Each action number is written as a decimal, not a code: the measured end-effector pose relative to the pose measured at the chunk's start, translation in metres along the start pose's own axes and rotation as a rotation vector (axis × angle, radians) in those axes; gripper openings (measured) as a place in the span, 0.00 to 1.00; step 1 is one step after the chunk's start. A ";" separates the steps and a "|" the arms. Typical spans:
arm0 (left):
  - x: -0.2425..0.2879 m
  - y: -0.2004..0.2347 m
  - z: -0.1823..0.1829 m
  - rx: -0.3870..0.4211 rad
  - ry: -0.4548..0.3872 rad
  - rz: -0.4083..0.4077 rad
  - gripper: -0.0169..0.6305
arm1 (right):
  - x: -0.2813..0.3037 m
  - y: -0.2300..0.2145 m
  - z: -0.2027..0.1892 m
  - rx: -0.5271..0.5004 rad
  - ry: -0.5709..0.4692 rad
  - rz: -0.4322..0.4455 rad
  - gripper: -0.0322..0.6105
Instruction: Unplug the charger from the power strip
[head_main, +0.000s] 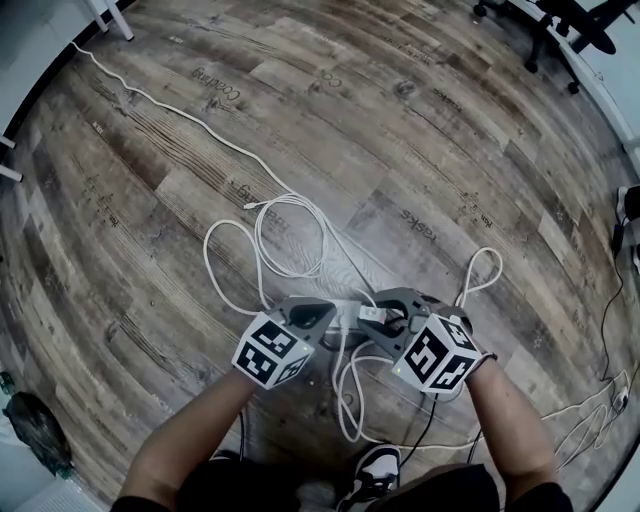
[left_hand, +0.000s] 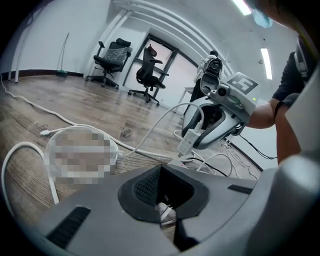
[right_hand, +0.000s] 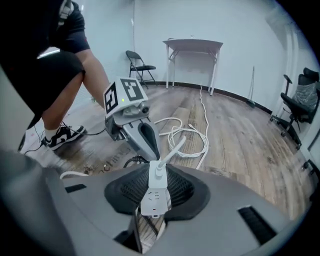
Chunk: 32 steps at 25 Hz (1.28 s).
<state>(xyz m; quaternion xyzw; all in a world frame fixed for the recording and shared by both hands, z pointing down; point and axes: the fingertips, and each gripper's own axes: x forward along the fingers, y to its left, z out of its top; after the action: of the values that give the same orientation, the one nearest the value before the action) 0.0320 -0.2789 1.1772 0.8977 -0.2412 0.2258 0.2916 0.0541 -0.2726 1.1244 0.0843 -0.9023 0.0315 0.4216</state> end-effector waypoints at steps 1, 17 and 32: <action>-0.004 0.001 0.001 0.008 -0.008 0.013 0.05 | -0.007 0.001 0.006 0.020 -0.021 -0.008 0.21; -0.274 -0.052 0.178 0.065 -0.154 0.304 0.05 | -0.245 0.016 0.183 0.552 -0.385 -0.206 0.21; -0.512 -0.228 0.393 -0.003 -0.274 0.419 0.05 | -0.536 0.050 0.375 0.751 -0.624 -0.437 0.22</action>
<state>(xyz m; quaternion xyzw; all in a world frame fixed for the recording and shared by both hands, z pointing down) -0.1349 -0.2102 0.5171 0.8499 -0.4598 0.1571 0.2040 0.0996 -0.2038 0.4729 0.4206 -0.8728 0.2374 0.0707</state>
